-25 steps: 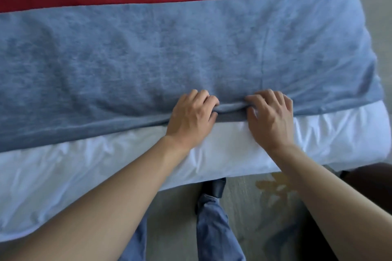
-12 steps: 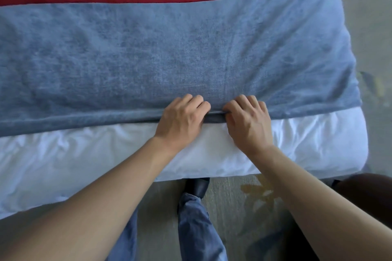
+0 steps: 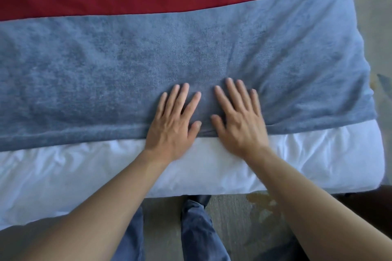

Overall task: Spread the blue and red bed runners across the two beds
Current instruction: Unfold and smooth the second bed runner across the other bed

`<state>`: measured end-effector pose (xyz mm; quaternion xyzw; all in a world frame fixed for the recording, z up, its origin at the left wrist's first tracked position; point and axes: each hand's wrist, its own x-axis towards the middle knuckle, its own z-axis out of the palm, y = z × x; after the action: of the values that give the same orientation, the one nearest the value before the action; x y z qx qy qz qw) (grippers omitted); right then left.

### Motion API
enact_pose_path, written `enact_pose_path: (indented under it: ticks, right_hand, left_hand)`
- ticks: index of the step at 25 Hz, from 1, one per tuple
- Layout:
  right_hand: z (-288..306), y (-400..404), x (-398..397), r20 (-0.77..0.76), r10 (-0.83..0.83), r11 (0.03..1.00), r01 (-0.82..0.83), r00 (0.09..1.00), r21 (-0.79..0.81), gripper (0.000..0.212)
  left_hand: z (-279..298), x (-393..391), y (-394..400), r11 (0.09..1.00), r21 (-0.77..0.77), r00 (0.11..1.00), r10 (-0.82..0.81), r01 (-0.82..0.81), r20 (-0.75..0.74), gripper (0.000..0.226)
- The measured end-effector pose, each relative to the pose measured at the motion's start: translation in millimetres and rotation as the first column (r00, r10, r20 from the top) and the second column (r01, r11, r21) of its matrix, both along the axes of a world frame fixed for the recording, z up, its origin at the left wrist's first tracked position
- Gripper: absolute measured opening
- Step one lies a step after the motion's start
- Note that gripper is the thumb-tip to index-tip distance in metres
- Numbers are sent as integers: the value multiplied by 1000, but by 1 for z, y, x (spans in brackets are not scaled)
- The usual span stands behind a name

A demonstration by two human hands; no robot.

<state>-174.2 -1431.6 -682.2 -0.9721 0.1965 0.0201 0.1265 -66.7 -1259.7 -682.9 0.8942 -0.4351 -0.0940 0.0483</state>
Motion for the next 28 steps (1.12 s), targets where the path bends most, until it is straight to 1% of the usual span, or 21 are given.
enact_pose_path:
  ticks: [3, 5, 6, 8, 9, 11, 13, 14, 16, 17, 19, 21, 23, 25, 27, 28]
  right_hand:
    - [1, -49, -45, -121, -197, 978, 187, 973, -93, 73]
    - [12, -62, -47, -151, -263, 963, 249, 953, -106, 74]
    - [17, -57, -35, -133, -249, 966, 236, 959, -105, 73]
    - [24, -24, 11, -29, -139, 987, 136, 990, -89, 70]
    - [27, -1, 40, 36, -65, 996, 67, 997, -64, 68]
    - [30, 43, 93, 129, 52, 998, -56, 990, 31, 65]
    - [26, 76, 138, 145, 109, 983, -128, 983, 130, 62]
    - [21, 83, 152, 115, 149, 976, -164, 982, 140, 62]
    - [8, 82, 163, 19, 242, 968, -243, 970, 57, 65]
    - [1, 73, 166, 0, 239, 971, -239, 971, 6, 68]
    - [-9, 47, 160, 2, 125, 990, -125, 992, -67, 74]
    - [-9, 26, 150, -27, -29, 995, 27, 999, -94, 76]
    - [-2, 28, 159, -17, -109, 989, 107, 994, -107, 75]
    - [5, 46, 192, 46, -85, 993, 88, 995, -81, 71]
    - [14, 72, 238, 121, 3, 1000, -1, 993, -14, 66]
    - [16, 83, 261, 134, 60, 998, -63, 989, 19, 65]
  left_hand:
    - [-5, 18, 41, 986, 126, 994, 107, -106, -5, 77]
    - [2, 30, 52, 978, 140, 987, 158, -158, 9, 78]
    - [6, 32, 49, 983, 103, 988, 156, -154, -10, 75]
    - [14, 31, 34, 987, -58, 988, 145, -148, -46, 64]
    - [17, 35, 24, 976, -136, 985, 162, -168, -51, 60]
    - [22, 53, 16, 948, -206, 970, 231, -242, -75, 58]
    - [20, 81, 31, 931, -190, 950, 301, -312, -84, 57]
    - [15, 92, 45, 945, -143, 955, 291, -295, -51, 58]
    - [4, 117, 84, 982, -22, 982, 188, -187, 24, 64]
    - [-2, 137, 105, 986, 14, 984, 166, -168, 64, 68]
    - [-13, 180, 142, 968, 21, 962, 246, -250, 117, 73]
    - [-10, 216, 171, 941, 38, 937, 331, -337, 111, 74]
    - [-7, 240, 177, 943, 38, 939, 325, -331, 111, 74]
    - [-4, 254, 155, 963, -29, 961, 269, -268, 62, 72]
    - [0, 263, 123, 981, -105, 985, 167, -163, 39, 68]
    - [1, 267, 108, 987, -120, 993, 113, -108, 32, 66]
